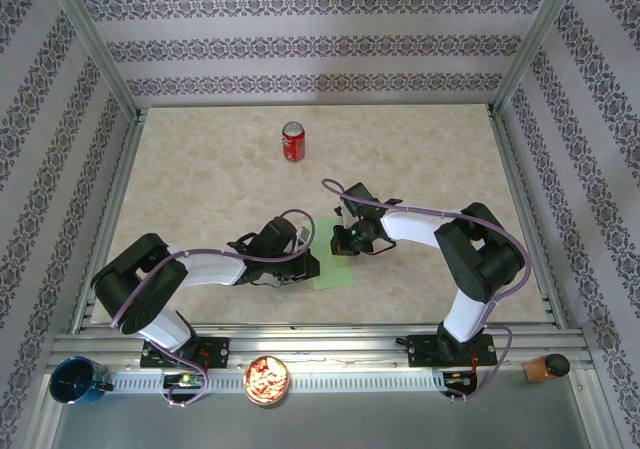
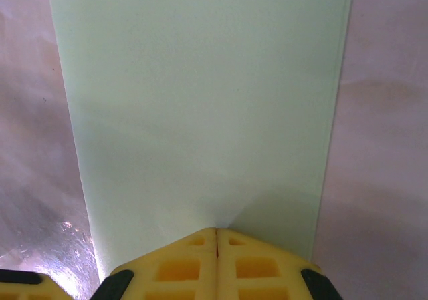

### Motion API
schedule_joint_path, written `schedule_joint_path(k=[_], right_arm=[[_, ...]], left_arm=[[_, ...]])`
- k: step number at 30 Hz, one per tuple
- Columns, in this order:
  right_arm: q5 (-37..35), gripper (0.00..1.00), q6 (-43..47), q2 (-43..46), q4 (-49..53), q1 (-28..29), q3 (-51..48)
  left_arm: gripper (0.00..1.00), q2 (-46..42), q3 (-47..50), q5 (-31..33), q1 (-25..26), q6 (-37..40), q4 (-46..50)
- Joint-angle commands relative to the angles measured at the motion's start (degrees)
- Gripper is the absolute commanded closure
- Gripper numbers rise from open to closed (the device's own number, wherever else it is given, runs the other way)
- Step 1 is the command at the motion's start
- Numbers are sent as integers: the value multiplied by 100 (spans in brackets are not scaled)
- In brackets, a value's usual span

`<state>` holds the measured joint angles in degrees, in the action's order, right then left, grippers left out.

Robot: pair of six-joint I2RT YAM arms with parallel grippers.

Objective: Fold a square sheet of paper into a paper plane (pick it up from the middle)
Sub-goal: First fold the square sheet of paper in half at the center of the table.

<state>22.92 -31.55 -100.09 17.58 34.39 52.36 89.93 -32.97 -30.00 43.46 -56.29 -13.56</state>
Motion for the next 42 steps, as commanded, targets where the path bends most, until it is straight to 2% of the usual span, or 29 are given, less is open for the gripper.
schedule_joint_path(k=[1,6,10,18,27,31,37,42], right_arm=[[-314,100,-64,16,336,66,-173],[-305,100,-66,16,351,63,-165],[-334,100,-57,36,367,63,-182],[-349,100,-65,69,370,64,-198],[-371,100,-107,95,359,66,-226],[-393,100,-153,137,336,60,-252],[-291,100,-287,183,158,70,-305],[-267,100,-387,320,76,80,-279]], left_arm=[[91,261,181,-129,101,-221,-707],[91,379,528,-48,110,-338,-897],[92,99,842,72,119,-334,-708],[91,-535,508,8,240,-197,-148],[91,72,155,-256,368,-243,-521],[92,183,335,-138,391,-259,-530],[94,221,485,-43,391,-28,-40],[95,-207,387,203,391,101,476]])
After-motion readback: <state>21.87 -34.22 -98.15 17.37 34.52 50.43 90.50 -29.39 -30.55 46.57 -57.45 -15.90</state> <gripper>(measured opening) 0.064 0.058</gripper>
